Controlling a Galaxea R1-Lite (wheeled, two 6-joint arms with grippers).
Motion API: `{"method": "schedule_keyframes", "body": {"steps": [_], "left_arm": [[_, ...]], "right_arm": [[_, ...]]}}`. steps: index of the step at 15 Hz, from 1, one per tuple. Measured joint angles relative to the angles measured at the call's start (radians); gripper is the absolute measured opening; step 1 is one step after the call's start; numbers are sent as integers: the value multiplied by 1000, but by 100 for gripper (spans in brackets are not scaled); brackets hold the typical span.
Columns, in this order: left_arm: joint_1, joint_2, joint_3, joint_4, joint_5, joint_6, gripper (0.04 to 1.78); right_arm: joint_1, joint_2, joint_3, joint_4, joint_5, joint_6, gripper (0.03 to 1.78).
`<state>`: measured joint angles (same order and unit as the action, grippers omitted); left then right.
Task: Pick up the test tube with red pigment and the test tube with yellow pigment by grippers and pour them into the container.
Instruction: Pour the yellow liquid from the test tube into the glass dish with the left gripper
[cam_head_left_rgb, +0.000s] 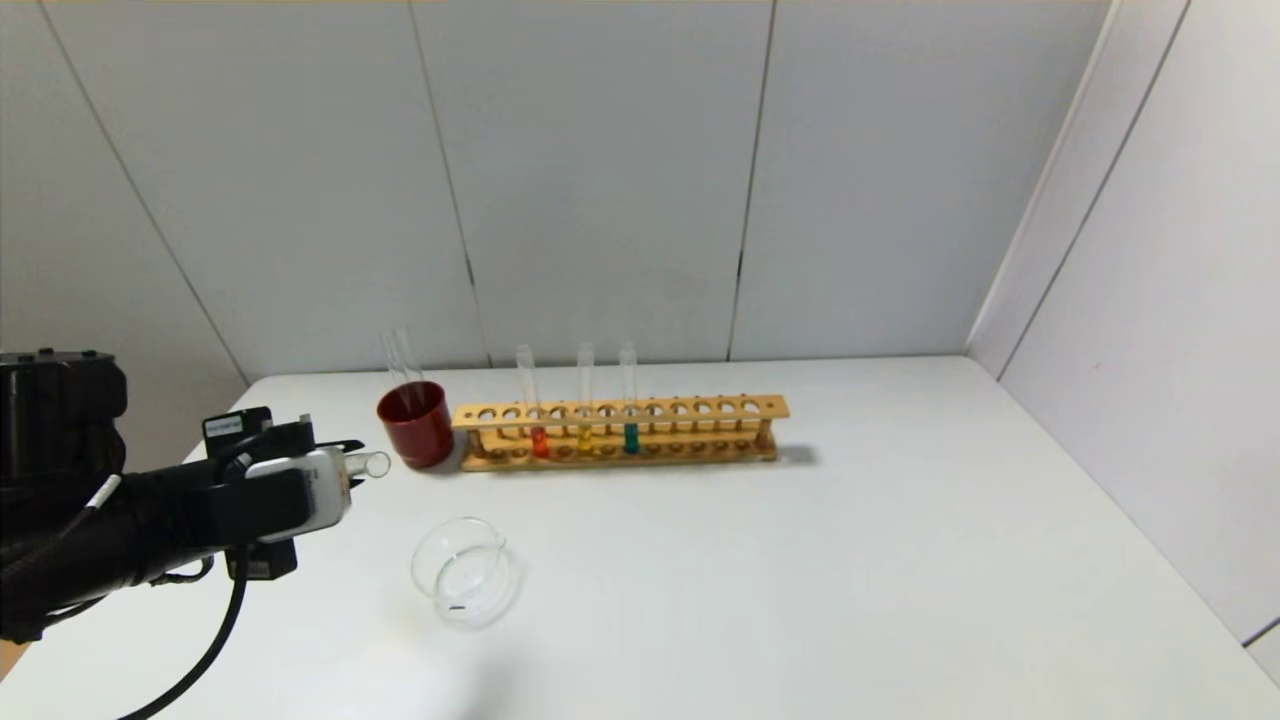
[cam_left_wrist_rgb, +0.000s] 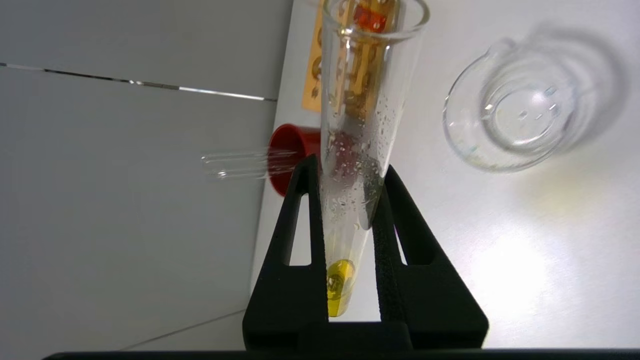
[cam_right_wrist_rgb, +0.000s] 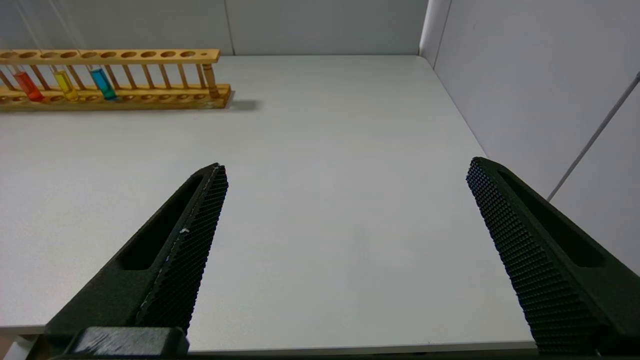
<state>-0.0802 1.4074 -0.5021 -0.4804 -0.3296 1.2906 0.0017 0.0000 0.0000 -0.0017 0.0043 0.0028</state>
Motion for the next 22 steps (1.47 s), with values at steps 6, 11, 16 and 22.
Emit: {"method": "schedule_keyframes", "body": {"steps": [6,11,16,22], "left_arm": [[55,150,-98,-46,-66,149,31],[58,204,-138,-43,-102,260,31],[61,238,-136,-69,-114,319,31],[95,303,-137,-162,-194,415,31]], "right_arm": [[-1,0,0,0,0,0,175],[0,0,0,0,0,0,175],[-1,0,0,0,0,0,175],[0,0,0,0,0,0,175]]}}
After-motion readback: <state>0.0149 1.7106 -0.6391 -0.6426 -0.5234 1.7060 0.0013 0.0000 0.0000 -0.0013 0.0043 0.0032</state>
